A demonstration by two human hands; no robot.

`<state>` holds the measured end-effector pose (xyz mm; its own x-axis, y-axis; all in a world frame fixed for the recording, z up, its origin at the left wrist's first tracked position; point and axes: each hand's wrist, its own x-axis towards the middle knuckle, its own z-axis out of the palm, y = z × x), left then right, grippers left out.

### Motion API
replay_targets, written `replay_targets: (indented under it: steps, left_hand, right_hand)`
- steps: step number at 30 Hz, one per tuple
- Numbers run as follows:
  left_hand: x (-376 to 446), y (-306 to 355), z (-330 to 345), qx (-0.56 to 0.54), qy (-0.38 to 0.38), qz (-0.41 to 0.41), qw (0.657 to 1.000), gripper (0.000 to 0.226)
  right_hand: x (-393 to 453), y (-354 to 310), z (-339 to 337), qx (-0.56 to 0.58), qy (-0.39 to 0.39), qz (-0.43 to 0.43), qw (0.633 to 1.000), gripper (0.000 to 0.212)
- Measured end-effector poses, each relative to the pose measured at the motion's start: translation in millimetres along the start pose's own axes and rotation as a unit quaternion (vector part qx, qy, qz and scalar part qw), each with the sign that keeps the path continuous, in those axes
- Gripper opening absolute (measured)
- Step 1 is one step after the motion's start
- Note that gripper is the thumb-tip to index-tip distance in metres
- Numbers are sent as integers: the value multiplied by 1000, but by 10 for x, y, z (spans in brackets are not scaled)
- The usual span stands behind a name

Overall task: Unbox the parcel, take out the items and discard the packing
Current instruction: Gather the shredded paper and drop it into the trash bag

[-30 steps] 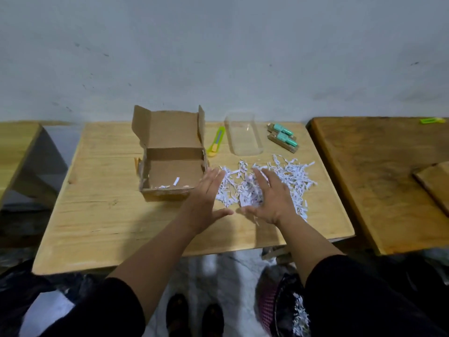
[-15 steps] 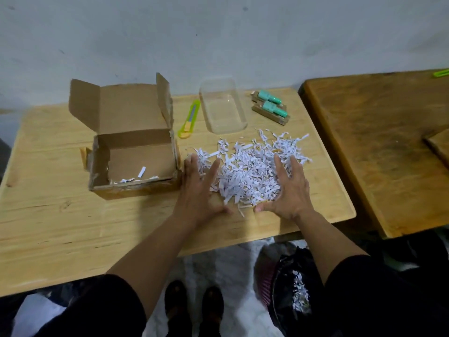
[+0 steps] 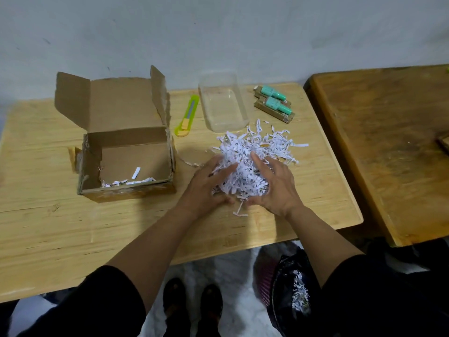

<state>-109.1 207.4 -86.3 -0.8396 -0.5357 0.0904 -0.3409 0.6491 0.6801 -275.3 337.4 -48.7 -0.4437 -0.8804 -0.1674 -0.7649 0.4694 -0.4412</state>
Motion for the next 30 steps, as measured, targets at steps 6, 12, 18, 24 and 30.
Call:
replay_targets:
  steps: [6, 12, 18, 24, 30]
  left_hand:
    - [6, 76, 27, -52, 84, -4, 995, 42]
    - [44, 176, -53, -162, 99, -126, 974, 38]
    - [94, 296, -195, -276, 100, -179, 939, 36]
    - [222, 448, -591, -272, 78, -133, 950, 46]
    - [318, 748, -1052, -311, 64, -72, 945, 43]
  right_hand:
    - [32, -95, 136, 55, 50, -12, 997, 81]
    - [41, -221, 118, 223, 66, 39, 972, 57]
    - [16, -383, -21, 295, 101, 87, 946, 46]
    - [-26, -665, -391, 300, 152, 86, 938, 42]
    - [-134, -989, -810, 294, 208, 77, 930, 43]
